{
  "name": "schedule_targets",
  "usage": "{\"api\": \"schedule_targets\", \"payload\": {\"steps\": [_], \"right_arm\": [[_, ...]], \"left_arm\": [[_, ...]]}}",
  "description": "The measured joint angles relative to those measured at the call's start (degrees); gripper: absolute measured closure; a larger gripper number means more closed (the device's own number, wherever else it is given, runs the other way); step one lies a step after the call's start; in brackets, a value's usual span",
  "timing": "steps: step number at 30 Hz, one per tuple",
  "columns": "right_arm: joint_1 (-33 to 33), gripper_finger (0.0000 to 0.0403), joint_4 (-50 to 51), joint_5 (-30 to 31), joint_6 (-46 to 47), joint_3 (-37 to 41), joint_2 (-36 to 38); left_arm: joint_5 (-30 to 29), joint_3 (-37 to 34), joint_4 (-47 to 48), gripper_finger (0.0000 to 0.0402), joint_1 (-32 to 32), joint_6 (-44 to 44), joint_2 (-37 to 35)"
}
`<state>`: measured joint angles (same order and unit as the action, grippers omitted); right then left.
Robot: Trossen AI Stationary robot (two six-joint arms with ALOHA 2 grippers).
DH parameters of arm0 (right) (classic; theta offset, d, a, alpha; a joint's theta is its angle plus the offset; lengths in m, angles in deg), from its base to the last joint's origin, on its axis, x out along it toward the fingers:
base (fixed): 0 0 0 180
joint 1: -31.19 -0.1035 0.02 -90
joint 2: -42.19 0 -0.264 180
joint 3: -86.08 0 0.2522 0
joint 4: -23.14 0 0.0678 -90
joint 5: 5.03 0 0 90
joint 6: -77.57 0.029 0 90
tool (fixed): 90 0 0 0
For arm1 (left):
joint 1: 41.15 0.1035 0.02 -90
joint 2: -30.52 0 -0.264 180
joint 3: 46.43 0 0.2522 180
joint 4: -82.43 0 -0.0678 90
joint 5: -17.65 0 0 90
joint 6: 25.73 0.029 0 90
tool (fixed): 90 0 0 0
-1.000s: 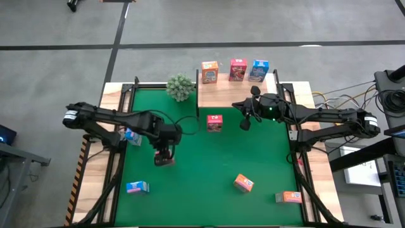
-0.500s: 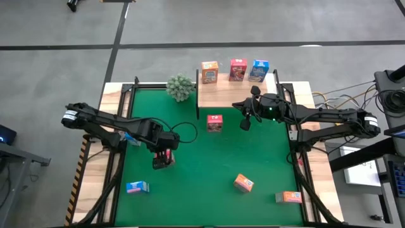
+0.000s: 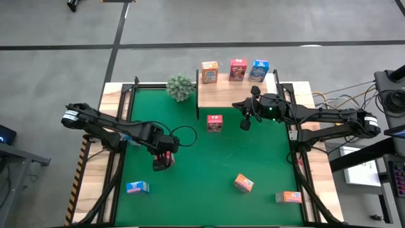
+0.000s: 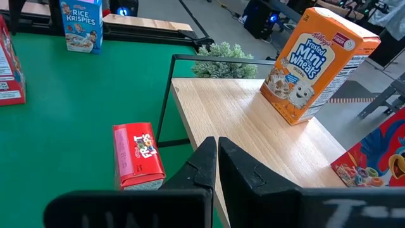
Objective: Stack cereal on shelf
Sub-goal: Put the left red cereal box on the shelf aligned with the other red cereal box
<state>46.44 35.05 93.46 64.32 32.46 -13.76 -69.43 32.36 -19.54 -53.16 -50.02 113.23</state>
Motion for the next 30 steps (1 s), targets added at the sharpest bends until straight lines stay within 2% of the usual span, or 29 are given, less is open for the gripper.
{"api": "schedule_targets", "payload": {"steps": [14,22,30], "right_arm": [[0.0,0.0394,0.0,0.0,-0.2,0.0,0.0],[0.0,0.0394,0.1,0.0,-0.2,0.0,0.0],[0.0,0.0394,0.3,0.0,-0.2,0.0,0.0]], "left_arm": [[-0.5,0.0,-0.7,0.0215,0.0,-0.3,0.0],[-0.5,0.0,-0.9,0.0237,0.0,-0.3,0.0],[-0.5,1.6,-0.7,0.0241,0.0,0.6,-0.2]]}}
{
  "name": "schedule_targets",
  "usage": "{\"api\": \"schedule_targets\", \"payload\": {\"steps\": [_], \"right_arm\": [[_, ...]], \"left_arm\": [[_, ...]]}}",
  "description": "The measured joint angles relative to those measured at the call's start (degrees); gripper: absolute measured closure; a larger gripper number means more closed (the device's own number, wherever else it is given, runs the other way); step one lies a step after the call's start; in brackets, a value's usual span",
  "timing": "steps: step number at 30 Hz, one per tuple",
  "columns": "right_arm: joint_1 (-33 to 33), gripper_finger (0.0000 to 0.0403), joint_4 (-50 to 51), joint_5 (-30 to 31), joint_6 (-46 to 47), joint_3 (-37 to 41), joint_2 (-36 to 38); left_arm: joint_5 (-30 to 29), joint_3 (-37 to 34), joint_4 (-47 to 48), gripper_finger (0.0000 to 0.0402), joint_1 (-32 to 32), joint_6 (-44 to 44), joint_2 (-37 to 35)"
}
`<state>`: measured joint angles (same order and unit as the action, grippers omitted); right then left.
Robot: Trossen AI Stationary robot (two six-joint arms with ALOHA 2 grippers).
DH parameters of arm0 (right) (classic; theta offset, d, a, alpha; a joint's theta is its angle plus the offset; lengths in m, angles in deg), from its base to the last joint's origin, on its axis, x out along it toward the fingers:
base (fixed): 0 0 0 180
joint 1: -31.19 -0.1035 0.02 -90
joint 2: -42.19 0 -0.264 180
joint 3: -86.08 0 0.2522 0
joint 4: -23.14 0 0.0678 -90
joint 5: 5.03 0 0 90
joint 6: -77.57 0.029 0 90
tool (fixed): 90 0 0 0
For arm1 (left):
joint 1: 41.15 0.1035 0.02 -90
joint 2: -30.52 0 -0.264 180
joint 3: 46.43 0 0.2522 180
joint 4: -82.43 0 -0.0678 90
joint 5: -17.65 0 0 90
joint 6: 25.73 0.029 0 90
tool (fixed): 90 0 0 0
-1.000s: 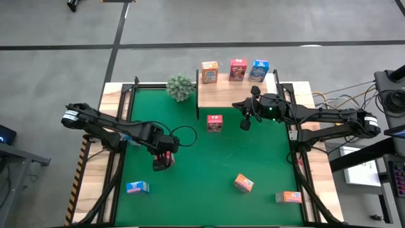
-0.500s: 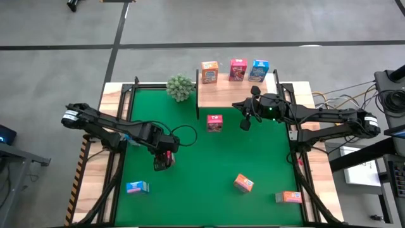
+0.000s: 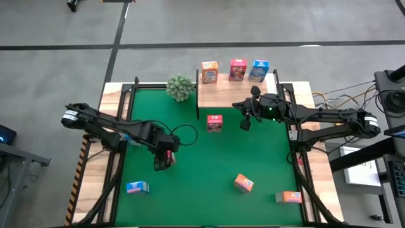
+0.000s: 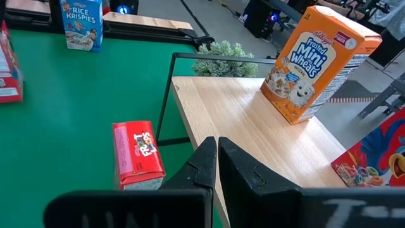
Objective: Stack cereal on shelf
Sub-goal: Put the left red cereal box on the shelf aligned with the other red cereal box
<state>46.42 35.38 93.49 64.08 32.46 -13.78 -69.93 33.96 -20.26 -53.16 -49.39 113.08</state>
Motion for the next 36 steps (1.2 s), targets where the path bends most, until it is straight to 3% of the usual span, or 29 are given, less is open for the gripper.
{"api": "schedule_targets", "payload": {"steps": [5,12,16,23,31,36], "right_arm": [[0.0,0.0394,1.7,0.0,0.0,0.0,0.4],[-1.6,0.0394,4.9,0.0,1.5,0.0,3.3],[-4.2,0.0394,6.2,0.0,1.4,0.0,5.5],[-8.9,0.0394,9.7,0.0,1.7,0.9,10.1],[-10.6,0.0394,8.0,0.0,0.3,4.5,17.3],[-10.6,0.0394,8.1,0.1,-0.1,6.4,20.4]], "left_arm": [[-0.4,6.6,-0.2,0.0241,0.0,4.8,0.0],[-10.0,18.3,-3.4,0.0242,1.2,19.9,-0.1],[-12.0,22.6,-9.6,0.0242,4.2,28.8,-0.1],[-12.0,23.9,-21.4,0.0242,12.5,37.0,0.2],[-12.0,23.8,-32.3,0.0242,21.2,37.7,4.5],[-11.6,26.3,-32.5,0.0242,25.3,38.3,8.3]]}}
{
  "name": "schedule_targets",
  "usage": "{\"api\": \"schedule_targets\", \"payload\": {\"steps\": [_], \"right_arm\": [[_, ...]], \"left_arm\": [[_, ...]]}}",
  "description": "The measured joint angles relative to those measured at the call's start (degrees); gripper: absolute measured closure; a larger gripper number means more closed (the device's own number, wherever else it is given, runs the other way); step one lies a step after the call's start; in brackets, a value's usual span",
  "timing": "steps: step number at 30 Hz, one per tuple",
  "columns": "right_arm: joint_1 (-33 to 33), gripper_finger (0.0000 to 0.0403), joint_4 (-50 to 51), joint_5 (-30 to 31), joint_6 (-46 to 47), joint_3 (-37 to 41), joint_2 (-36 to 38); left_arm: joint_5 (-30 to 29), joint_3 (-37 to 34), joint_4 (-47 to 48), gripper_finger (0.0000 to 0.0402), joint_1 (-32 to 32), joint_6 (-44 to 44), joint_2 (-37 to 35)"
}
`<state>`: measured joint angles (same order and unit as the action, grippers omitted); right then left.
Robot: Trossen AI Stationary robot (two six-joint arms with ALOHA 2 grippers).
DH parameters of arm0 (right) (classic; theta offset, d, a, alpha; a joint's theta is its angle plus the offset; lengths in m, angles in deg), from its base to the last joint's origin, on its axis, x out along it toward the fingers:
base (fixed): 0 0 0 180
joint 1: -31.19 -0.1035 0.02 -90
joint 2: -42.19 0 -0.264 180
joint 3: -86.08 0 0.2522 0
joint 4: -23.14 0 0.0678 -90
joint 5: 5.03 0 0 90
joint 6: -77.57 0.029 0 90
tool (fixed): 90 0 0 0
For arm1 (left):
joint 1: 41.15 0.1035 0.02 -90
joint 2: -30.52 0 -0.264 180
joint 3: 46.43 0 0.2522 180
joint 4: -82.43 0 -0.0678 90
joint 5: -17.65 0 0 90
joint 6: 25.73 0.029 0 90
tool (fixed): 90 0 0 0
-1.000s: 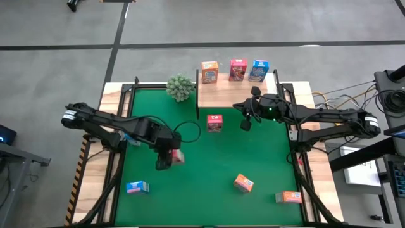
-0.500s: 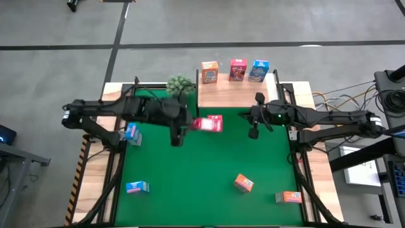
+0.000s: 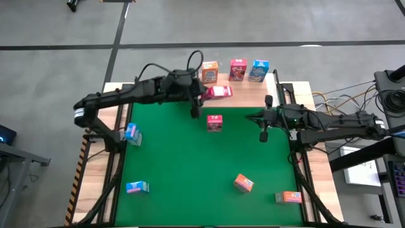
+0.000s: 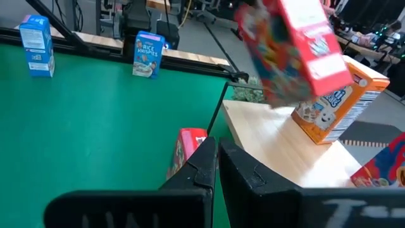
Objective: Stack cereal on shelf
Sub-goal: Put the left red cereal box on the shelf aligned with the other red cereal box
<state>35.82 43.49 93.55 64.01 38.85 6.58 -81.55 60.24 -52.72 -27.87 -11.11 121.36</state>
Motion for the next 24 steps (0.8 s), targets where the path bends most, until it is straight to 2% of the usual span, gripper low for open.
{"api": "schedule_targets", "payload": {"steps": [4,13,24], "right_arm": [[0.0,0.0394,0.0,0.0,-0.2,0.8,1.8],[0.0,0.0394,0.0,0.0,0.0,0.9,2.4],[0.0,0.0394,0.0,0.0,-0.4,1.0,2.5]], "left_arm": [[2.7,2.8,-0.9,0.0242,1.9,-0.9,3.4],[3.0,10.6,0.1,0.0242,3.3,0.5,11.4],[3.9,11.4,-1.8,0.0242,5.0,1.0,14.1]]}}
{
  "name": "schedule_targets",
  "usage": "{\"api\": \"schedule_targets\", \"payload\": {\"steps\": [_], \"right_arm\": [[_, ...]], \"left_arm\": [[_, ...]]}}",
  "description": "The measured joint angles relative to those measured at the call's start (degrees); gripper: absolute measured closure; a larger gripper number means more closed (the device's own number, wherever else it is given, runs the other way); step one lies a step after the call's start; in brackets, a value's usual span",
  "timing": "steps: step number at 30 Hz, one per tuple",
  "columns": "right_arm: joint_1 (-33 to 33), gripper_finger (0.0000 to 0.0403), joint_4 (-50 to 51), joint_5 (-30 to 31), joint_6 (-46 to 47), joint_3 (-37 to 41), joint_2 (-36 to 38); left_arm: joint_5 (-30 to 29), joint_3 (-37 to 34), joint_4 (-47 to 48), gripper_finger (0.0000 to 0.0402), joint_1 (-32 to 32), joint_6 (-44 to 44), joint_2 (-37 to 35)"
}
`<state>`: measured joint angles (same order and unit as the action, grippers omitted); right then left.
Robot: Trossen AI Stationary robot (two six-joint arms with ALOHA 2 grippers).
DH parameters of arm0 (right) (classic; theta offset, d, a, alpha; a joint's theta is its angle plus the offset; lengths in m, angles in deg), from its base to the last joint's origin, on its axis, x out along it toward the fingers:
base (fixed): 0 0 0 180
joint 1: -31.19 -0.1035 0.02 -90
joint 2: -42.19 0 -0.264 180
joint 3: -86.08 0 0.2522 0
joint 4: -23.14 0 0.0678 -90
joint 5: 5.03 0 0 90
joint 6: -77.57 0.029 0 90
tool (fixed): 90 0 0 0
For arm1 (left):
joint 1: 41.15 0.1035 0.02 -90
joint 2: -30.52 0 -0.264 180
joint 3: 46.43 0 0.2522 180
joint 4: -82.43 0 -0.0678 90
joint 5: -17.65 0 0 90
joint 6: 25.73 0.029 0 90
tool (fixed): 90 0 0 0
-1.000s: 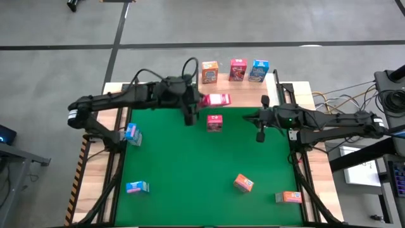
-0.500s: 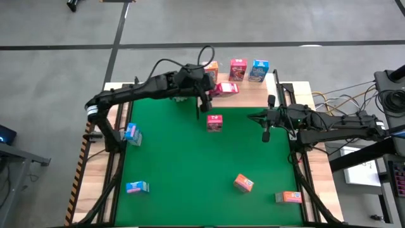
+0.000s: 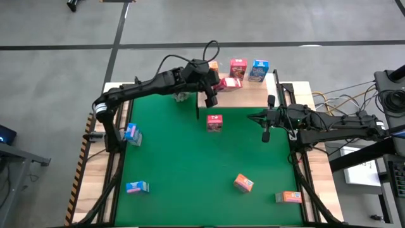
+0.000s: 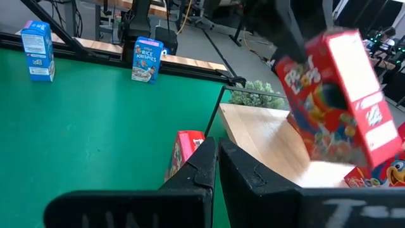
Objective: Stack cereal on shelf
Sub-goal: Put the left red cereal box on the shelf aligned with the other red cereal box
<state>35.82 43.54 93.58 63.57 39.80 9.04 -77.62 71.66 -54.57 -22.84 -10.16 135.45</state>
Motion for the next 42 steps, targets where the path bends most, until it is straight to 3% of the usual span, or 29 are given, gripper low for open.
{"api": "schedule_targets", "payload": {"steps": [11,27,42], "right_arm": [[0.0,0.0394,0.2,0.0,0.3,0.0,0.0],[0.0,0.0394,0.5,0.0,0.5,0.0,0.0],[0.0,0.0394,0.5,0.0,0.5,0.0,0.0]], "left_arm": [[0.2,0.0,-0.8,0.0240,0.2,0.1,2.3],[1.3,0.0,-3.3,0.0198,1.7,0.9,4.1],[1.5,3.2,2.4,0.0198,1.6,3.1,3.0]]}}
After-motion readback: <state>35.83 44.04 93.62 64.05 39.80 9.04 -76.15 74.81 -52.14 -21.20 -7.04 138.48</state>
